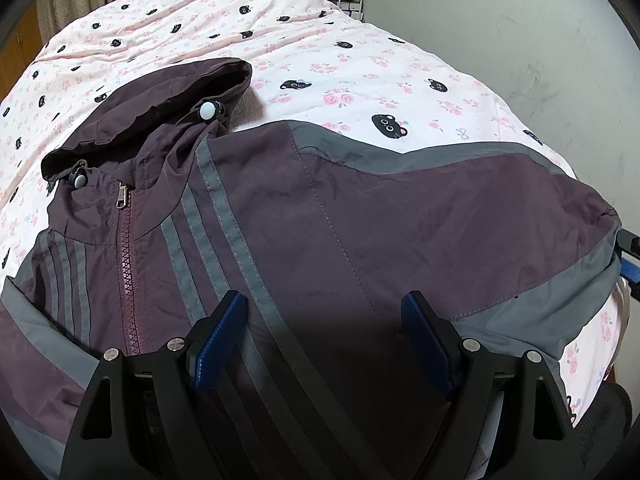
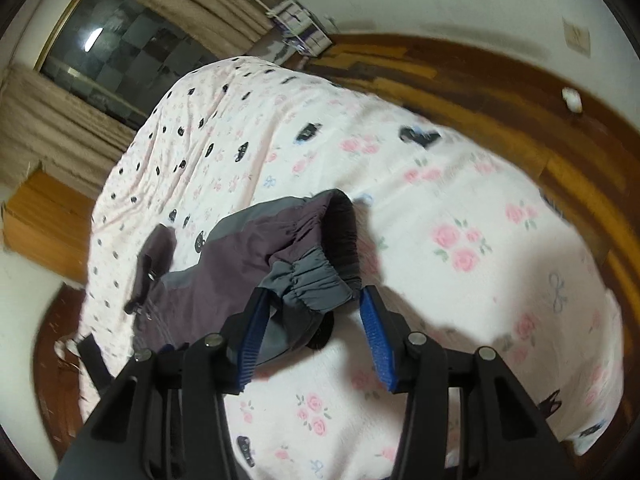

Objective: Fold clothes
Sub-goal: 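Grasp the other grey sleeve cuff with the right gripper, then lift the cuff with the right gripper and lay it across the jacket body, then open the right gripper and move it toward the hood, then grasp the purple hood with both grippers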

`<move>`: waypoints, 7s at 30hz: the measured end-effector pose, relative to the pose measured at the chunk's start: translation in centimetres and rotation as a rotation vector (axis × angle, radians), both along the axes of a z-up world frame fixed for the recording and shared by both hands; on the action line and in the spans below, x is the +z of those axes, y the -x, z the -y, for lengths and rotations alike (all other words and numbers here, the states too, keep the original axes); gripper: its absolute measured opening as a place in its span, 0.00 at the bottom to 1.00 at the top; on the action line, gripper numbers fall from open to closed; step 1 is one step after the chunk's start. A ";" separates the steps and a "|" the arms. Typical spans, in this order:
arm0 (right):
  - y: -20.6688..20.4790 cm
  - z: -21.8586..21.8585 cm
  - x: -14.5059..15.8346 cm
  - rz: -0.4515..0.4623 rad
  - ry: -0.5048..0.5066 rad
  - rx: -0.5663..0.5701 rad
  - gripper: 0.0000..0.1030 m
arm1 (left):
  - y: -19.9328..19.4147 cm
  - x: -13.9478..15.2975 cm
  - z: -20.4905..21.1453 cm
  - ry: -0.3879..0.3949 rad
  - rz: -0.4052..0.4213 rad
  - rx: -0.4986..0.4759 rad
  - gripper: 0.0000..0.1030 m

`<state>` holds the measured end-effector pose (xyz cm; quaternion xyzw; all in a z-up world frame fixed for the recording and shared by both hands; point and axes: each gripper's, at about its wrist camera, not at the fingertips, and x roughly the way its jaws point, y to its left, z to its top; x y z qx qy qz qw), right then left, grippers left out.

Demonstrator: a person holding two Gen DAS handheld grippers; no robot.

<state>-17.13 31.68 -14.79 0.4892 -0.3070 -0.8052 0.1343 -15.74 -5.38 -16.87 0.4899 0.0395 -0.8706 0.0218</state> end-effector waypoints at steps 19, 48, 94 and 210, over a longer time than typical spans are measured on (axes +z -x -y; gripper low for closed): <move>1.7 -0.9 -1.6 0.025 0.234 -0.044 0.47 | -0.1 0.0 -0.2 0.018 -0.006 0.002 0.76; -1.7 8.0 12.9 -0.352 0.052 0.281 0.19 | -1.5 1.0 0.5 -0.062 -0.046 0.050 0.77; -11.4 42.7 2.5 -0.312 -0.445 0.920 0.19 | -16.6 6.9 21.7 -0.140 -0.222 0.505 0.77; 23.3 43.1 -2.8 0.067 -0.069 0.755 0.18 | 11.2 0.2 32.2 -0.193 -0.032 0.154 0.78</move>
